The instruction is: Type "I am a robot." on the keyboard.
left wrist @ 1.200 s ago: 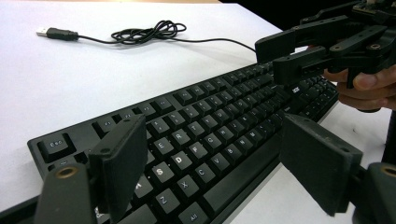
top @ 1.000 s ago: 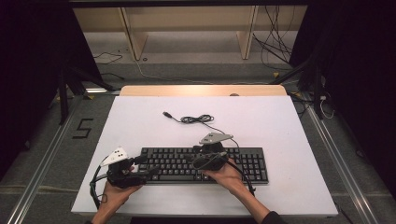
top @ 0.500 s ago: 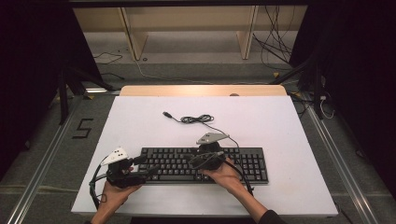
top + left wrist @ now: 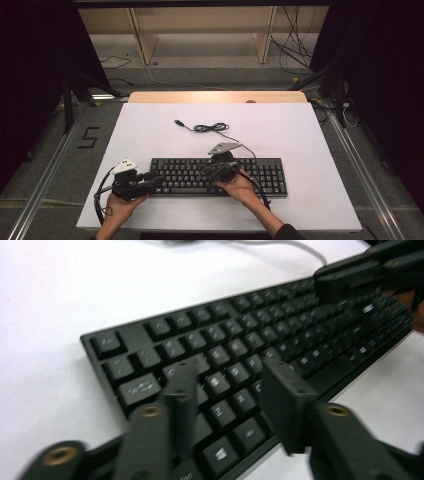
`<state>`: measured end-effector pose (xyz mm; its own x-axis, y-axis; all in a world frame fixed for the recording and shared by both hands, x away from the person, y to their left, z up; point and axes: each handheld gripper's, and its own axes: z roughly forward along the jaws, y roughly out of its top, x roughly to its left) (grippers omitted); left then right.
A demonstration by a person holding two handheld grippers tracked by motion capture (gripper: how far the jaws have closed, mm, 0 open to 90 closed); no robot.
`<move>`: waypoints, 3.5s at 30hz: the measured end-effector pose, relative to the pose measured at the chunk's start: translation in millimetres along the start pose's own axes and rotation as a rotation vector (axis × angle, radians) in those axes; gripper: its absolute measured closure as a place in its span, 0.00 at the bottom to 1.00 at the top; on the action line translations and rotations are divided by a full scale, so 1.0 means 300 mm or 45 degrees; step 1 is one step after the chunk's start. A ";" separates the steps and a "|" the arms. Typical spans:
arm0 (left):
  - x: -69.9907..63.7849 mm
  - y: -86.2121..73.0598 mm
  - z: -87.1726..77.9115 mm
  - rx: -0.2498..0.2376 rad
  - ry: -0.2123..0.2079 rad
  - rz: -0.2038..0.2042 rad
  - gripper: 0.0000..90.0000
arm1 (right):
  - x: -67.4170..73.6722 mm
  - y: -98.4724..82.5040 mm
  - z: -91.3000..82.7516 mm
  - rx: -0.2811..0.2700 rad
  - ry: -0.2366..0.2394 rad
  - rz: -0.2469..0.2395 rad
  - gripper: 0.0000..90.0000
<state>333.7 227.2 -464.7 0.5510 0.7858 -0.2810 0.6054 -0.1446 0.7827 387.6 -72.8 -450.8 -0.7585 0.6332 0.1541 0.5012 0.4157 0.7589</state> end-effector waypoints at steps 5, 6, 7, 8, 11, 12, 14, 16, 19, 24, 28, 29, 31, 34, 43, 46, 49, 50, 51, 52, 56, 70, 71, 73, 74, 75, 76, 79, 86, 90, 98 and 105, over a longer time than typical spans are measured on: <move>0.004 -0.005 0.007 0.075 0.049 0.024 0.83 | -0.004 -0.003 0.012 0.024 -0.011 0.000 0.98; 0.006 -0.006 0.009 0.092 0.057 0.030 0.86 | -0.004 -0.004 0.014 0.027 -0.012 0.006 0.99; 0.007 -0.008 0.011 0.105 0.062 0.028 0.88 | -0.005 -0.004 0.015 0.032 -0.013 0.001 1.00; 0.008 -0.009 0.014 0.110 0.064 0.023 0.90 | -0.005 -0.004 0.017 0.036 -0.012 0.000 1.00; 0.008 -0.011 0.017 0.142 0.082 0.040 0.96 | -0.005 -0.006 0.024 0.049 -0.015 0.003 1.00; 0.008 -0.012 0.018 0.151 0.088 0.044 0.97 | -0.006 -0.007 0.026 0.056 -0.015 -0.003 1.00; 0.010 -0.013 0.021 0.166 0.097 0.050 0.99 | -0.006 -0.009 0.032 0.064 -0.018 -0.004 1.00; 0.014 -0.014 0.024 0.180 0.108 0.049 0.99 | -0.005 -0.010 0.036 0.073 -0.018 0.000 1.00; 0.021 -0.016 0.026 0.196 0.114 0.042 0.99 | -0.005 -0.012 0.042 0.086 -0.022 -0.001 1.00; 0.025 -0.018 0.028 0.219 0.120 0.053 0.99 | -0.006 -0.016 0.053 0.102 -0.035 -0.003 1.00; 0.025 -0.018 0.029 0.222 0.117 0.050 0.99 | -0.010 -0.019 0.064 0.119 -0.043 -0.002 1.00; 0.026 -0.018 0.029 0.223 0.117 0.050 0.99 | -0.011 -0.020 0.067 0.120 -0.043 -0.002 1.00; 0.026 -0.018 0.029 0.223 0.116 0.048 0.99 | -0.012 -0.020 0.071 0.121 -0.044 -0.004 1.00; 0.026 -0.018 0.030 0.223 0.115 0.044 0.99 | -0.013 -0.021 0.074 0.128 -0.049 0.003 1.00; 0.029 -0.019 0.037 0.255 0.113 0.040 0.99 | -0.009 -0.030 0.091 0.142 -0.065 -0.015 1.00; 0.029 -0.019 0.037 0.259 0.114 0.037 0.99 | -0.002 -0.030 0.093 0.142 -0.079 -0.030 1.00; 0.030 -0.019 0.037 0.257 0.112 0.035 0.99 | -0.003 -0.031 0.092 0.142 -0.079 -0.028 1.00; 0.030 -0.019 0.037 0.258 0.112 0.036 0.99 | -0.003 -0.031 0.092 0.142 -0.078 -0.027 1.00; 0.030 -0.019 0.036 0.257 0.111 0.036 0.99 | -0.004 -0.031 0.092 0.142 -0.078 -0.026 1.00; 0.031 -0.019 0.036 0.256 0.108 0.032 0.99 | -0.005 -0.031 0.092 0.141 -0.075 -0.021 1.00; 0.029 -0.018 0.034 0.247 0.113 0.035 0.99 | -0.008 -0.030 0.089 0.135 -0.067 -0.003 1.00; 0.015 -0.003 0.010 0.118 0.067 0.030 0.87 | -0.019 -0.014 0.037 0.020 -0.035 0.054 0.91; 0.014 -0.003 0.010 0.114 0.064 0.031 0.85 | -0.019 -0.013 0.033 0.014 -0.036 0.056 0.89; 0.013 -0.001 0.010 0.108 0.053 0.033 0.80 | -0.021 -0.013 0.026 0.005 -0.019 0.061 0.82; 0.012 -0.001 0.009 0.103 0.047 0.030 0.78 | -0.021 -0.013 0.023 -0.001 -0.012 0.059 0.80; 0.012 0.000 0.008 0.099 0.049 0.031 0.75 | -0.021 -0.013 0.020 -0.006 -0.008 0.062 0.76; 0.012 0.001 0.007 0.093 0.046 0.027 0.73 | -0.020 -0.013 0.017 -0.009 -0.001 0.064 0.74; 0.011 0.003 0.006 0.074 0.035 0.013 0.67 | -0.015 -0.013 0.008 -0.023 0.026 0.062 0.66; 0.015 0.009 -0.002 0.023 0.019 -0.015 0.52 | -0.003 -0.019 -0.012 -0.051 0.058 0.055 0.49; 0.014 0.012 -0.006 -0.011 0.008 -0.021 0.45 | -0.001 -0.023 -0.028 -0.070 0.071 0.059 0.45; 0.011 0.016 -0.020 -0.089 -0.027 -0.012 0.36 | 0.015 -0.037 -0.053 -0.078 0.104 0.044 0.41; 0.007 0.018 -0.030 -0.152 -0.044 -0.002 0.34 | 0.040 -0.051 -0.071 -0.082 0.136 0.024 0.44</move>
<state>332.8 233.4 -456.1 0.5706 0.7646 -0.2997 0.5347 -0.0688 0.8423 361.9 -85.4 -447.2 -0.7909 0.5658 0.2330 0.4910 0.3595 0.7935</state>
